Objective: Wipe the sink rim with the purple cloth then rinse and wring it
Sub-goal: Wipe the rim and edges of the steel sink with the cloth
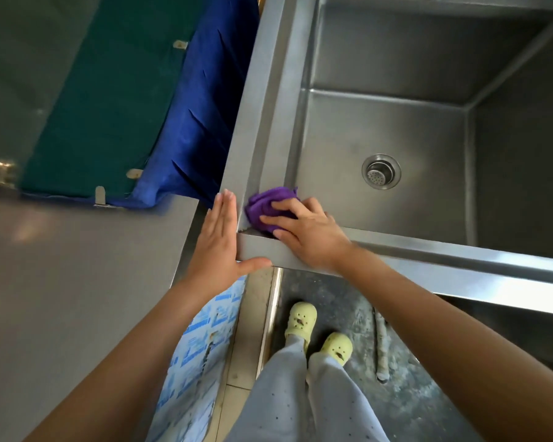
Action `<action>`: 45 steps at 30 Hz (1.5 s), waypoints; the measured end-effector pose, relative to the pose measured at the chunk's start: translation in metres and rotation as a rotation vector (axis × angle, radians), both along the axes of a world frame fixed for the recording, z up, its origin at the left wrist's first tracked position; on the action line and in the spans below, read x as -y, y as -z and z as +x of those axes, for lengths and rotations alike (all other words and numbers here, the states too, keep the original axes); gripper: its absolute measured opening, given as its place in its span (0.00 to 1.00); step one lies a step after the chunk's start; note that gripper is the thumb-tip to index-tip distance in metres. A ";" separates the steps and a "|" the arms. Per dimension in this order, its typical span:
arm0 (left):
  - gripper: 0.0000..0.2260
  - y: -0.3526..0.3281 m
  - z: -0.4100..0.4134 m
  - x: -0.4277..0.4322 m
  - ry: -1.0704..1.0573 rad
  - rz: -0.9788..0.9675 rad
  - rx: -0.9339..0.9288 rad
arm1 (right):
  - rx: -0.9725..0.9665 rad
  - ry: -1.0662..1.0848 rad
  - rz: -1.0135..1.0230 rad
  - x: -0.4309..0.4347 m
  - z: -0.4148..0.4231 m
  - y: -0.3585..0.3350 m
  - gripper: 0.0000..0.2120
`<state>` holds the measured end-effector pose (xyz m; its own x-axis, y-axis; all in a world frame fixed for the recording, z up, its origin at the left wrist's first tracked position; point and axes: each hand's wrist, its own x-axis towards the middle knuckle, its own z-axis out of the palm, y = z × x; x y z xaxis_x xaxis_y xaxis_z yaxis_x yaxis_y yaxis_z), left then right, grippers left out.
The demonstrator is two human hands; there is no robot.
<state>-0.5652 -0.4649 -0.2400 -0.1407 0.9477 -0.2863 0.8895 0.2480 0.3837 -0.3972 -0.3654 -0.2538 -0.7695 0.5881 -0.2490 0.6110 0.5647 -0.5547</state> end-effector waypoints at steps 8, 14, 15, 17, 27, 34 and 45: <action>0.53 -0.004 0.022 -0.019 0.030 0.001 -0.016 | 0.058 0.127 0.150 0.000 0.089 -0.010 0.23; 0.28 -0.010 0.121 -0.070 0.399 0.001 0.248 | 0.170 0.338 0.282 0.001 0.179 -0.016 0.17; 0.26 -0.009 0.139 -0.081 0.447 -0.016 0.292 | 0.184 0.371 0.311 0.001 0.191 -0.015 0.17; 0.24 -0.007 0.171 -0.100 0.532 -0.077 0.358 | 0.204 0.405 0.315 0.001 0.215 -0.015 0.20; 0.21 0.004 0.279 -0.157 0.666 -0.207 0.310 | 0.192 0.646 0.233 -0.016 0.304 -0.011 0.24; 0.15 0.000 0.348 -0.192 0.540 -0.116 0.442 | -0.031 0.962 0.071 -0.059 0.335 -0.032 0.19; 0.04 -0.051 0.412 -0.255 0.493 0.103 0.564 | -0.441 1.253 -0.251 -0.072 0.373 -0.057 0.23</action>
<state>-0.1536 -0.2099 -0.1887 0.4485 0.8887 -0.0956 0.5499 -0.1900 0.8133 -0.0239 -0.2934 -0.1972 0.2035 0.9233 -0.3258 0.3822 -0.3813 -0.8418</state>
